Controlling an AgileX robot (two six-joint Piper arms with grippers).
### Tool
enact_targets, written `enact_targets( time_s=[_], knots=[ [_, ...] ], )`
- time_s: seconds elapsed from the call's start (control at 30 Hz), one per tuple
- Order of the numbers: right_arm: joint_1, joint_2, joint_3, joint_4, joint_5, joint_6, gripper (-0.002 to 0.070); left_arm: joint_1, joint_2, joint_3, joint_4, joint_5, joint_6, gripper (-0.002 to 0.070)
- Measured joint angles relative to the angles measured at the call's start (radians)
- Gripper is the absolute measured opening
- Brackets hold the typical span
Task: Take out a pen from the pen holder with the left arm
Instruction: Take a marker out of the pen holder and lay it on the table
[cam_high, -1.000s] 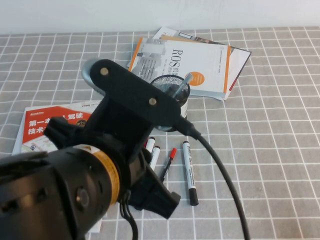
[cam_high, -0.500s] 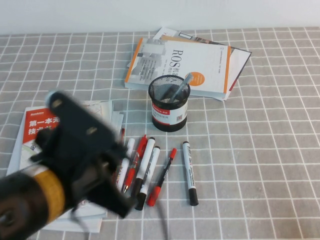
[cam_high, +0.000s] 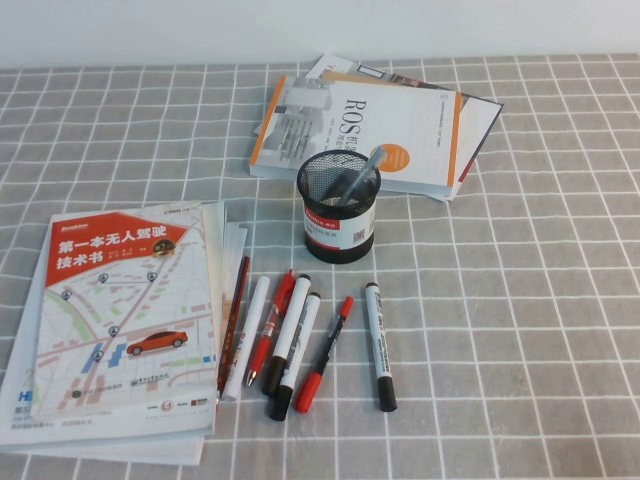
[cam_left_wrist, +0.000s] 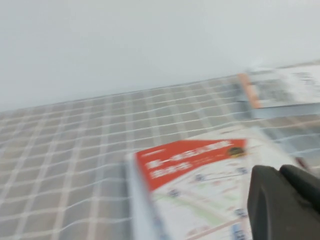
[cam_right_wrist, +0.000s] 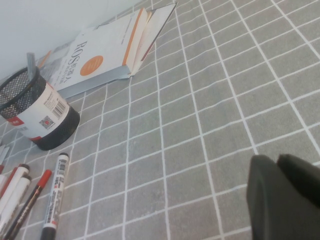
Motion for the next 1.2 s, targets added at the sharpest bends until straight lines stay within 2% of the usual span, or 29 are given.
enact_targets(
  time_s=[0.2, 0.33, 0.5, 1.2],
  knots=[
    [0.000, 0.000, 0.000, 0.002, 0.000, 0.000, -0.0013, 0.152, -0.090, 0.006, -0.076, 0.120, 0.023, -0.0003],
    [0.000, 0.000, 0.000, 0.002, 0.000, 0.000, -0.0013, 0.210, -0.090, 0.006, -0.118, 0.221, 0.102, -0.0003],
    [0.000, 0.000, 0.000, 0.002, 0.000, 0.000, -0.0013, 0.219, -0.090, 0.008, -0.120, 0.314, 0.152, -0.0003],
    [0.000, 0.000, 0.000, 0.005, 0.000, 0.000, -0.0013, 0.219, -0.091, 0.008, -0.121, 0.326, 0.157, -0.0003]
  ],
)
